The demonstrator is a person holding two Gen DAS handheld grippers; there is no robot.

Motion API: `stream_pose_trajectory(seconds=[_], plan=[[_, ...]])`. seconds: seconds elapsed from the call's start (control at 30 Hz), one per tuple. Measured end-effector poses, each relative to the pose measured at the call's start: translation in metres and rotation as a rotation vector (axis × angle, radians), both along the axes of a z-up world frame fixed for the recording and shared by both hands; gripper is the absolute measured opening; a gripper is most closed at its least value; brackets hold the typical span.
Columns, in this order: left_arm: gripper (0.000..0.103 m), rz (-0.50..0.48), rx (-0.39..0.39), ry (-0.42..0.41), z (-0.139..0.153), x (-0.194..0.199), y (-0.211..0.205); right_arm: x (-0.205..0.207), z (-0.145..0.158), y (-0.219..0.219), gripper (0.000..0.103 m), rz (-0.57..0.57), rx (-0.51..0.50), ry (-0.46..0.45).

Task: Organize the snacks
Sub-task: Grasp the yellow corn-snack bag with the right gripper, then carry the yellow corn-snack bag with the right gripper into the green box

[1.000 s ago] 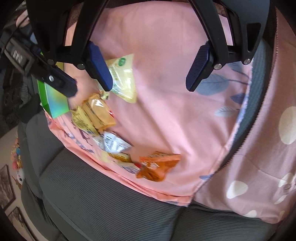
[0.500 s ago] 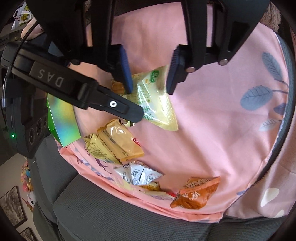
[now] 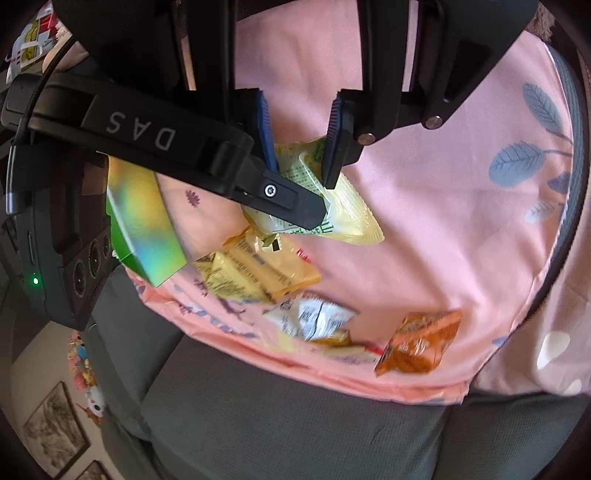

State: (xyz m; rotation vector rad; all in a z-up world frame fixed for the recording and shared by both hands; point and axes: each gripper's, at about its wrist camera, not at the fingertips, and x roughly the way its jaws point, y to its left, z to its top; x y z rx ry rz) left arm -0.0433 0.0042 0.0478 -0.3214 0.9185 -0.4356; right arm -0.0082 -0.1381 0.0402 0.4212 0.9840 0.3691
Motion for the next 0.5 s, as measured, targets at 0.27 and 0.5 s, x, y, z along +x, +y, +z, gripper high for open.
stream_pose_trajectory(seconds=[0.27, 0.5], plan=[[0.022, -0.018, -0.034, -0.159, 0.025, -0.014, -0.002, -0.020, 0.035, 0.001, 0.057, -0.031, -0.030, -0.174], [0.022, -0.015, -0.038, -0.258, 0.037, -0.021, -0.002, -0.032, 0.052, 0.003, 0.057, -0.040, -0.029, -0.276]])
